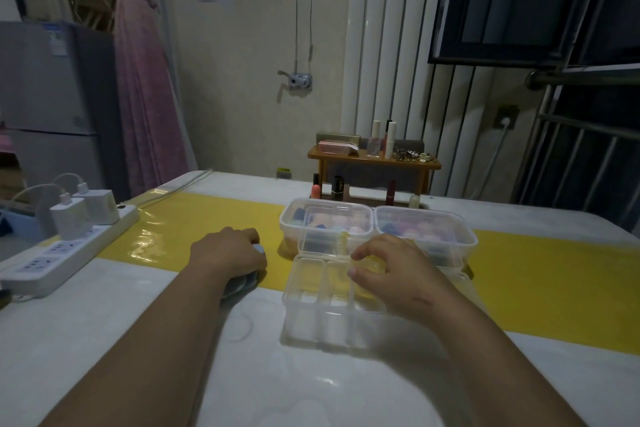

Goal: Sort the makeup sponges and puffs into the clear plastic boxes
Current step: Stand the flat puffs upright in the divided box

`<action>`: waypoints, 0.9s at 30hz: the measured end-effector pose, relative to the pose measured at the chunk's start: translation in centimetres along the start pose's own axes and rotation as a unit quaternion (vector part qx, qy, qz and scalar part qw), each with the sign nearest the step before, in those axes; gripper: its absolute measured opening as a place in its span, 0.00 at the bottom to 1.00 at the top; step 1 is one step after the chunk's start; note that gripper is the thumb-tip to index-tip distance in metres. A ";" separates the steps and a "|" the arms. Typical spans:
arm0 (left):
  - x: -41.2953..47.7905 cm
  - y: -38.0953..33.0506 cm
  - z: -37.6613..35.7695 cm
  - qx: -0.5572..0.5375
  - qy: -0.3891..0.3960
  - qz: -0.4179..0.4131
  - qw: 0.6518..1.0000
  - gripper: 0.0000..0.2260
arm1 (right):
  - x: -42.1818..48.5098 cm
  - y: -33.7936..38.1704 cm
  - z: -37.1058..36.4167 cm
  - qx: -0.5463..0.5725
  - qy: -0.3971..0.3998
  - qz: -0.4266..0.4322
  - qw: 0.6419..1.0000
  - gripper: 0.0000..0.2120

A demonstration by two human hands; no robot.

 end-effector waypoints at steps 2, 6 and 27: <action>0.1 0.1 0.0 -0.009 -0.013 -0.009 1.000 0.11 | 0.0 0.1 0.0 0.000 0.001 0.001 1.000 0.11; 0.3 0.2 0.0 -0.017 -0.063 -0.022 0.998 0.06 | 0.0 0.1 0.1 0.004 -0.001 0.002 1.000 0.11; -6.0 -6.9 1.0 -0.118 -0.037 -0.171 0.977 0.16 | 0.1 -2.1 2.6 -0.115 -0.047 -0.134 0.983 0.09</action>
Point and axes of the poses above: each hand's wrist, its own x-axis towards the middle knuckle, its own z-axis out of the back of the hand, y = z × x, the point moved 3 cm from there along x, towards the middle knuckle, and after that the axes turned 15 degrees about -y, right-handed, at the moved point
